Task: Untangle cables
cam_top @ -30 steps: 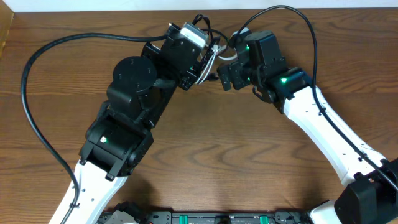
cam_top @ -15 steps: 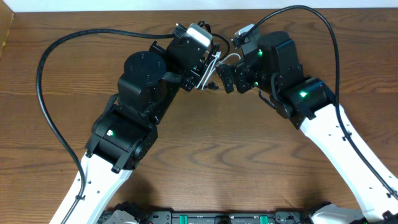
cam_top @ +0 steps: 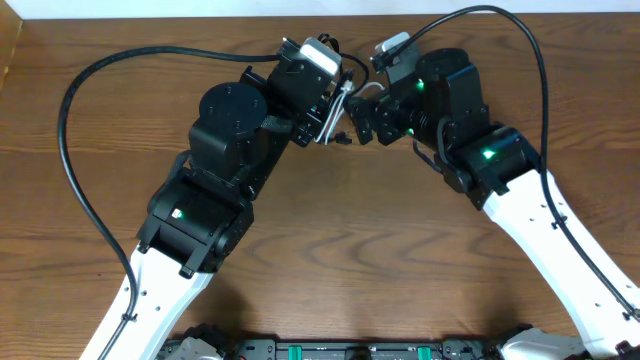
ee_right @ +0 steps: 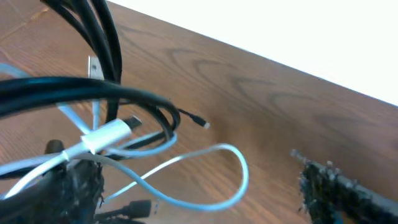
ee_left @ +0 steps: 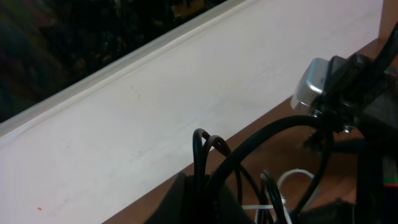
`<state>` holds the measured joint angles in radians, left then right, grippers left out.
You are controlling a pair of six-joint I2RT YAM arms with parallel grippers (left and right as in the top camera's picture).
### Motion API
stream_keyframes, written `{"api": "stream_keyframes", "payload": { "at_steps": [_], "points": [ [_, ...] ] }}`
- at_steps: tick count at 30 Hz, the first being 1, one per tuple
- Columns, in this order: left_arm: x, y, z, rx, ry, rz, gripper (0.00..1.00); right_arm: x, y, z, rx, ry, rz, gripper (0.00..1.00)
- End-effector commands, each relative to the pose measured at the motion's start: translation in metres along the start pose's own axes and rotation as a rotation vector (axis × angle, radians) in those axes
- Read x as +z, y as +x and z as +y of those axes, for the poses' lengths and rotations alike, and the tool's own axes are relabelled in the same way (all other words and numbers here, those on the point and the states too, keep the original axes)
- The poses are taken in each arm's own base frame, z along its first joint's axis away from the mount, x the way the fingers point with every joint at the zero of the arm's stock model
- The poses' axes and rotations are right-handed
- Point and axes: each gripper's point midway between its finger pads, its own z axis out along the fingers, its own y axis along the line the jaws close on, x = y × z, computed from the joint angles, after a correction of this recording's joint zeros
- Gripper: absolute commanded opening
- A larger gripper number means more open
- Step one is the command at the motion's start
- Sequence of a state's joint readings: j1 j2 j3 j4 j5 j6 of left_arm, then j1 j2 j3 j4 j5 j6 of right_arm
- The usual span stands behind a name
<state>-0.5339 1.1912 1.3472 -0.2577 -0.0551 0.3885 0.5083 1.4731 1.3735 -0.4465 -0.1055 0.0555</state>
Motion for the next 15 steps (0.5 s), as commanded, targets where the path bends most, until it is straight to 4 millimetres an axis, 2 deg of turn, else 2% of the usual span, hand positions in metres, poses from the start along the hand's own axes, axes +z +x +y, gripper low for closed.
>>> {"api": "stream_keyframes", "payload": {
  "at_steps": [1, 5, 10, 15],
  "points": [
    [-0.008, -0.020, 0.007, -0.019, -0.018, -0.050, 0.07, 0.019, 0.009, 0.001, 0.001, -0.008, 0.038, 0.99],
    [-0.010, -0.021, 0.008, -0.020, -0.019, -0.056, 0.07, 0.030, 0.019, -0.001, 0.004, -0.005, 0.069, 0.99],
    [-0.013, -0.025, 0.004, -0.024, 0.006, -0.072, 0.08, 0.032, 0.016, -0.001, 0.002, -0.006, 0.055, 0.99],
    [-0.013, -0.024, 0.004, -0.024, 0.007, -0.067, 0.07, 0.032, 0.012, -0.001, 0.001, -0.007, 0.041, 0.88]
  ]
}}
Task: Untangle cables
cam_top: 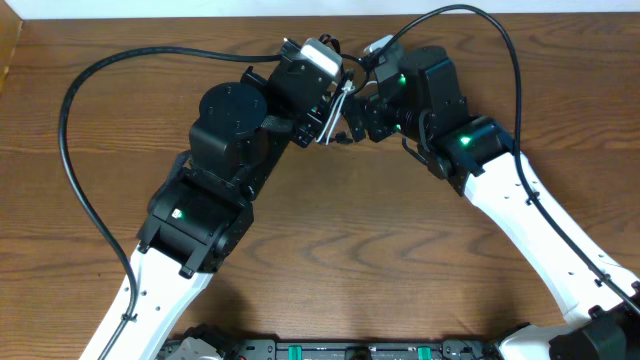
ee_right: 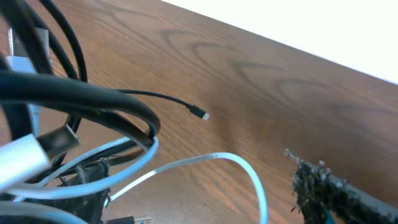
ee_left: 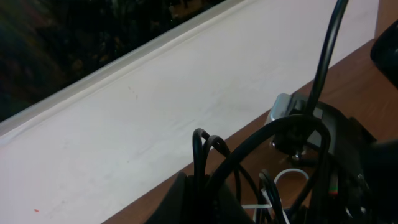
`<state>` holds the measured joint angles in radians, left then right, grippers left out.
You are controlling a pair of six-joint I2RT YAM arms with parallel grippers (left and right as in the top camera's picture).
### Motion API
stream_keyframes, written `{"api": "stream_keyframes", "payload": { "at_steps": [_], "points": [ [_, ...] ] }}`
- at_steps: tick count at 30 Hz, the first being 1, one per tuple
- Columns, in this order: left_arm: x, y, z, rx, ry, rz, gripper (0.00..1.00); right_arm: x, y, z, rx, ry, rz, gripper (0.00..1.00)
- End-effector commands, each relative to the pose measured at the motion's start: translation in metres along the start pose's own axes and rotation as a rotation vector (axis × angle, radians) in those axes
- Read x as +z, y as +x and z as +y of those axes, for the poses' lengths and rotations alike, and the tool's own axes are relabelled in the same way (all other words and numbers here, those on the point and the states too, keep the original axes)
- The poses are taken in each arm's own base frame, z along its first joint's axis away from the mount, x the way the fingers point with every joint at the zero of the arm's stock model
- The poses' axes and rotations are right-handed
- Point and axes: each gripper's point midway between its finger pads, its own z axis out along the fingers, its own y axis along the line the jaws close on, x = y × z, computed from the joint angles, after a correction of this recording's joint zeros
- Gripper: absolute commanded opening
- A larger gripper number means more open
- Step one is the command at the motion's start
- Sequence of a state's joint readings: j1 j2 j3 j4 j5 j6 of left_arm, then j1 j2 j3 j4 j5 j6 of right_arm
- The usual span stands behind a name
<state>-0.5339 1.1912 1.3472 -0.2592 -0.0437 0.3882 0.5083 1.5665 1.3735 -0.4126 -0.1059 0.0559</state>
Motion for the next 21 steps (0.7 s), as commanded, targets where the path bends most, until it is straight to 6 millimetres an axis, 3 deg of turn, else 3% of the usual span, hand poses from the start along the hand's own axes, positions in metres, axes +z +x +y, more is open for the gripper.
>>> {"api": "stream_keyframes", "payload": {
  "at_steps": [1, 2, 4, 7, 16, 17, 19, 20, 21],
  "points": [
    [-0.0133, -0.0236, 0.0057, -0.023, -0.004, -0.065, 0.07, -0.0019, -0.0072, 0.0034, -0.007, -0.010, -0.019, 0.85],
    [-0.0133, -0.0236, 0.0057, -0.023, -0.004, -0.065, 0.07, -0.0019, -0.0073, 0.0034, -0.007, -0.010, -0.019, 0.81],
    [-0.0133, -0.0236, 0.0057, -0.023, -0.004, -0.065, 0.07, -0.0019, -0.0075, 0.0034, -0.006, -0.010, -0.020, 0.60],
    [-0.0133, -0.0236, 0.0057, -0.026, -0.004, -0.065, 0.07, -0.0019, -0.0075, 0.0033, -0.006, -0.009, -0.020, 0.03],
    [-0.0133, -0.0235, 0.0059, -0.026, -0.004, -0.064, 0.07, -0.0019, -0.0066, 0.0032, -0.006, -0.009, -0.016, 0.01],
    [-0.0133, -0.0235, 0.0058, -0.026, -0.004, -0.064, 0.07, -0.0019, -0.0062, 0.0032, -0.005, -0.009, -0.015, 0.04],
    [-0.0133, -0.0235, 0.0059, -0.026, -0.004, -0.064, 0.08, -0.0021, -0.0053, -0.0011, -0.004, 0.016, -0.011, 0.57],
    [-0.0133, -0.0235, 0.0058, -0.026, -0.004, -0.064, 0.07, -0.0025, -0.0054, -0.0030, -0.005, 0.026, -0.012, 0.65],
    [-0.0133, -0.0235, 0.0058, -0.026, -0.004, -0.064, 0.07, -0.0033, -0.0064, -0.0046, -0.004, 0.034, -0.015, 0.87]
  ]
}}
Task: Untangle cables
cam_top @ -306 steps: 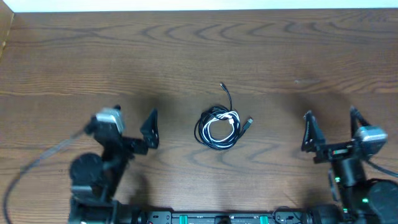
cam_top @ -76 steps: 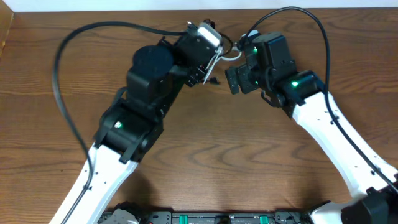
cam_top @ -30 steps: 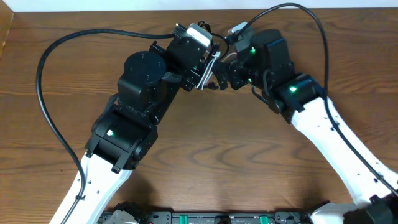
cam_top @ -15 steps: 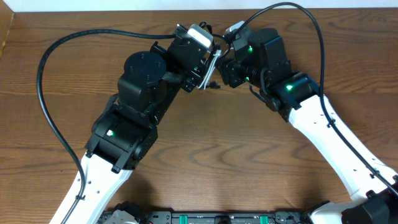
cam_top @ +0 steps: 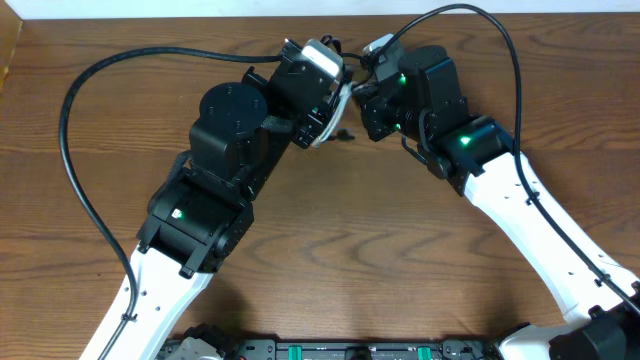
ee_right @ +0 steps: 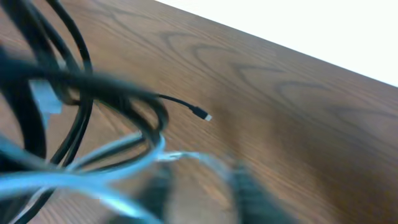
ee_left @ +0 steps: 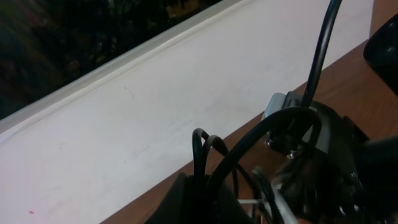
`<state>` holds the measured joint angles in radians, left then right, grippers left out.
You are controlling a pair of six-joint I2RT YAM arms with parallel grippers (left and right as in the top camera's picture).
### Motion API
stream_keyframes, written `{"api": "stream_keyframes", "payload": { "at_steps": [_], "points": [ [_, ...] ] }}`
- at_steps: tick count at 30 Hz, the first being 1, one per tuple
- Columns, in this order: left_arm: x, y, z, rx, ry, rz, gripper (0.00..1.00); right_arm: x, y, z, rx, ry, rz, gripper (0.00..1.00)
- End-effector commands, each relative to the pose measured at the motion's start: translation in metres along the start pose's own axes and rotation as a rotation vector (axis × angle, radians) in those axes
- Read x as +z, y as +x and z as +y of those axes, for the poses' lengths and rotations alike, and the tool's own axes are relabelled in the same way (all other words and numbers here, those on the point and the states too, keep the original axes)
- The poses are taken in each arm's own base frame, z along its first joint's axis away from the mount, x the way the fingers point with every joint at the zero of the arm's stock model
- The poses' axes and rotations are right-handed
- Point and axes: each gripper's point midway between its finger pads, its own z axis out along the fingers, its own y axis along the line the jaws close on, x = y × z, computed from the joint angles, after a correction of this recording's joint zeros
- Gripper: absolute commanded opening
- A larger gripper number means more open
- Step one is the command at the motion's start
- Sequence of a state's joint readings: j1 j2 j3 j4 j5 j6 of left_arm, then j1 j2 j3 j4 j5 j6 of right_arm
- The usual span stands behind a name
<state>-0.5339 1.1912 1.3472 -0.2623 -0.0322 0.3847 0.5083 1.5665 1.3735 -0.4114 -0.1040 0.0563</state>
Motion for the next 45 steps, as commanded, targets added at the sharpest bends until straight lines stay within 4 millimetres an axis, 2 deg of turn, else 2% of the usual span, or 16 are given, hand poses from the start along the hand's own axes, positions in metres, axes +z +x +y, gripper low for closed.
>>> {"api": "stream_keyframes", "payload": {
  "at_steps": [1, 5, 10, 15, 19, 20, 22, 23, 24, 25, 32, 34, 38, 39, 41, 45],
  "points": [
    [-0.013, -0.024, 0.008, -0.022, -0.016, -0.064, 0.07, -0.004, -0.008, -0.004, -0.005, 0.032, -0.020, 0.92],
    [-0.013, -0.024, 0.008, -0.022, -0.016, -0.064, 0.08, -0.014, -0.016, -0.002, -0.025, 0.030, -0.050, 0.98],
    [-0.013, -0.024, 0.008, -0.022, -0.016, -0.064, 0.07, -0.016, -0.018, -0.002, -0.034, 0.030, -0.059, 0.80],
    [-0.013, -0.023, 0.007, -0.022, -0.015, -0.060, 0.07, -0.022, -0.044, 0.000, -0.043, 0.025, -0.161, 0.82],
    [-0.013, -0.019, 0.006, -0.021, -0.010, -0.046, 0.07, -0.027, -0.052, 0.001, -0.046, 0.024, -0.193, 0.89],
    [-0.013, -0.019, 0.006, -0.021, -0.010, -0.045, 0.07, -0.028, -0.054, 0.001, -0.046, 0.023, -0.202, 0.86],
    [-0.013, -0.019, 0.006, -0.021, -0.010, -0.046, 0.07, -0.029, -0.056, 0.001, -0.045, 0.022, -0.211, 0.67],
    [-0.013, -0.019, 0.006, -0.021, -0.010, -0.046, 0.07, -0.029, -0.057, 0.002, -0.035, 0.021, -0.214, 0.45],
    [-0.013, -0.019, 0.006, -0.021, -0.010, -0.046, 0.07, -0.029, -0.057, 0.002, -0.016, 0.019, -0.214, 0.17],
    [-0.013, -0.019, 0.006, -0.021, -0.010, -0.046, 0.07, -0.029, -0.057, 0.001, -0.006, 0.018, -0.214, 0.01],
    [-0.013, -0.019, 0.006, -0.021, -0.010, -0.045, 0.08, -0.028, -0.053, 0.001, 0.007, 0.020, -0.198, 0.01],
    [-0.013, -0.019, 0.006, -0.021, -0.009, -0.043, 0.07, -0.029, -0.050, -0.005, 0.012, 0.045, -0.185, 0.01],
    [-0.013, -0.017, 0.005, -0.020, -0.007, -0.035, 0.08, -0.041, -0.043, -0.035, 0.029, 0.218, -0.164, 0.01],
    [-0.013, -0.017, 0.005, -0.020, -0.007, -0.035, 0.07, -0.049, -0.042, -0.048, 0.035, 0.303, -0.160, 0.01],
    [-0.013, -0.017, 0.005, -0.020, -0.007, -0.035, 0.07, -0.060, -0.039, -0.061, 0.039, 0.383, -0.151, 0.01],
    [-0.013, -0.017, 0.005, -0.020, -0.007, -0.035, 0.07, -0.075, -0.029, -0.073, 0.073, 0.465, -0.124, 0.01]
  ]
}}
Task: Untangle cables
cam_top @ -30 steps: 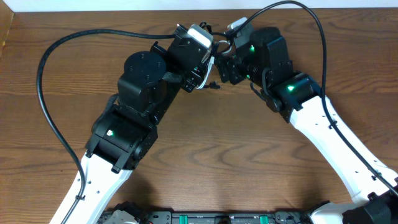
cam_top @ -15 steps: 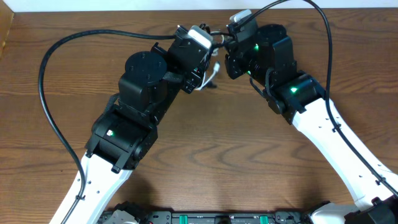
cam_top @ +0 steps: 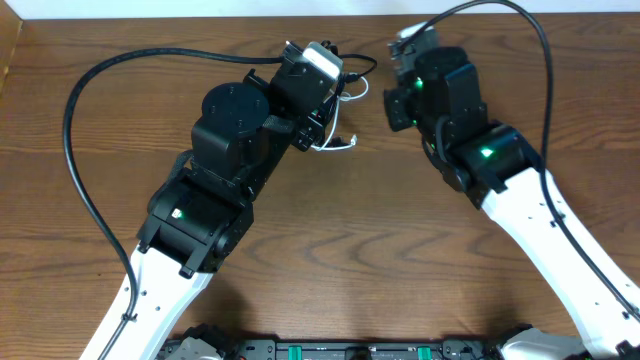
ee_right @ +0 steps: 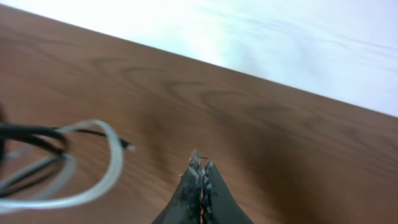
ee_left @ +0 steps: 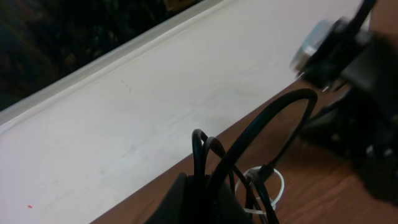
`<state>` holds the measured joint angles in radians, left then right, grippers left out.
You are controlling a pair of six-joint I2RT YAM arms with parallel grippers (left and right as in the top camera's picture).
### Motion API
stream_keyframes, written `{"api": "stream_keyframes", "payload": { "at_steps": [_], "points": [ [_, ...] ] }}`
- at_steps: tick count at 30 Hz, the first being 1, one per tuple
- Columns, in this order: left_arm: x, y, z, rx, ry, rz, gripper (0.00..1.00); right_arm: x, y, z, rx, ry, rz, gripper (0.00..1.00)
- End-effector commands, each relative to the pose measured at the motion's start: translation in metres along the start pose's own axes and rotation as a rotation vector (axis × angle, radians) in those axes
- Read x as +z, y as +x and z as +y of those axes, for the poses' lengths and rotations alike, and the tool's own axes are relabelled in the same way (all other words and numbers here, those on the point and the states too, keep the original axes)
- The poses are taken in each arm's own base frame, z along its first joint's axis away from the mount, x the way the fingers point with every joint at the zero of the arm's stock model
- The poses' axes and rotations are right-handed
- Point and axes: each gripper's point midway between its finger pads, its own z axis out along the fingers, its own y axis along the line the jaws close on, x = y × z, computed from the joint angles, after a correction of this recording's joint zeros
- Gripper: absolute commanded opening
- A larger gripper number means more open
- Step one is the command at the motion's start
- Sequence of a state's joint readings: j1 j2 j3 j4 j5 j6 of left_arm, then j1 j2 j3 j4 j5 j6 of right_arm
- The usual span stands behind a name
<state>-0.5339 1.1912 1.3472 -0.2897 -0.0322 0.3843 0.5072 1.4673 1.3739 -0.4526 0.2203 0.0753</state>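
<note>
A tangle of thin black cable (cam_top: 356, 67) and white cable (cam_top: 343, 141) hangs from my left gripper (cam_top: 328, 110) near the table's far edge. In the left wrist view that gripper (ee_left: 202, 183) is shut on several black cable loops (ee_left: 273, 115), and a white cable ring (ee_left: 278, 180) lies just beyond its fingers. My right gripper (cam_top: 391, 107) sits a little to the right of the tangle, apart from it. Its fingertips (ee_right: 200, 167) are pressed together with nothing between them. To their left lie a white cable loop (ee_right: 111, 158) and black strands (ee_right: 31, 134).
The wooden table (cam_top: 330, 250) ends at a white surface just behind the tangle. The left arm's thick black cable (cam_top: 68, 130) arcs over the left side, and the right arm's cable (cam_top: 545, 70) arcs at the right. The right arm (ee_left: 354, 74) fills the left wrist view's right side.
My right gripper was in among the cables and is now off to the right of them, shut and empty. The white loop now lies free on the table. My left gripper still holds the black loops.
My left gripper held the bundle throughout. My right gripper stood open right beside the tangle, then nearer with the cables between its fingers, then blurred in among them. Now it is shut and apart, and the white cable hangs looser from the bundle.
</note>
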Motion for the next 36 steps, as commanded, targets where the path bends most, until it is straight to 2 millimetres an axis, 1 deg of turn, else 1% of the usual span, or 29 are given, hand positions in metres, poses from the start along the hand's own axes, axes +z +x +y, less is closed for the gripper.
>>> {"api": "stream_keyframes", "payload": {
  "at_steps": [1, 4, 5, 6, 7, 12, 14, 16, 18, 23, 25, 29, 32, 33, 34, 36],
  "points": [
    [-0.013, -0.023, 0.007, -0.022, -0.015, -0.061, 0.07, -0.021, -0.011, -0.028, 0.051, 0.131, -0.034, 0.07],
    [-0.013, -0.023, 0.007, -0.022, -0.016, -0.061, 0.07, -0.020, -0.009, -0.007, 0.050, 0.008, -0.021, 0.53],
    [-0.013, -0.023, 0.007, -0.022, -0.016, -0.061, 0.07, -0.018, -0.008, 0.002, 0.049, -0.040, -0.016, 0.79],
    [-0.013, -0.023, 0.007, -0.022, -0.015, -0.061, 0.07, -0.017, -0.009, 0.008, 0.049, -0.073, -0.016, 0.94],
    [-0.013, -0.023, 0.007, -0.022, -0.015, -0.061, 0.07, -0.017, -0.010, 0.011, 0.052, -0.090, -0.021, 0.99],
    [-0.013, -0.023, 0.007, -0.022, -0.015, -0.061, 0.07, -0.013, -0.025, 0.020, 0.130, -0.141, -0.076, 0.99],
    [-0.013, -0.023, 0.007, -0.023, -0.015, -0.061, 0.08, -0.007, -0.027, 0.022, 0.162, -0.145, -0.084, 0.99],
    [-0.014, -0.023, 0.007, -0.023, -0.015, -0.061, 0.07, -0.001, -0.027, 0.023, 0.174, -0.145, -0.086, 0.98],
    [-0.014, -0.023, 0.007, -0.023, -0.015, -0.061, 0.07, 0.006, -0.025, 0.025, 0.175, -0.145, -0.083, 0.91],
    [-0.014, -0.023, 0.007, -0.023, -0.015, -0.061, 0.07, 0.029, -0.015, 0.031, 0.188, -0.154, -0.054, 0.91],
    [-0.014, -0.023, 0.007, -0.023, -0.015, -0.061, 0.07, 0.033, -0.014, 0.034, 0.187, -0.162, -0.053, 0.90],
    [-0.014, -0.023, 0.007, -0.026, -0.015, -0.061, 0.07, 0.034, -0.014, 0.034, 0.187, -0.162, -0.054, 0.88],
    [-0.014, -0.023, 0.007, -0.026, -0.015, -0.061, 0.07, 0.034, -0.014, 0.034, 0.187, -0.161, -0.053, 0.85],
    [-0.014, -0.023, 0.007, -0.026, -0.015, -0.061, 0.08, 0.034, -0.014, 0.034, 0.187, -0.161, -0.053, 0.85],
    [-0.014, -0.023, 0.007, -0.026, -0.015, -0.061, 0.07, 0.034, -0.014, 0.034, 0.187, -0.161, -0.052, 0.89],
    [-0.014, -0.023, 0.007, -0.026, -0.015, -0.061, 0.08, 0.035, -0.012, 0.035, 0.186, -0.161, -0.045, 0.89]
  ]
}}
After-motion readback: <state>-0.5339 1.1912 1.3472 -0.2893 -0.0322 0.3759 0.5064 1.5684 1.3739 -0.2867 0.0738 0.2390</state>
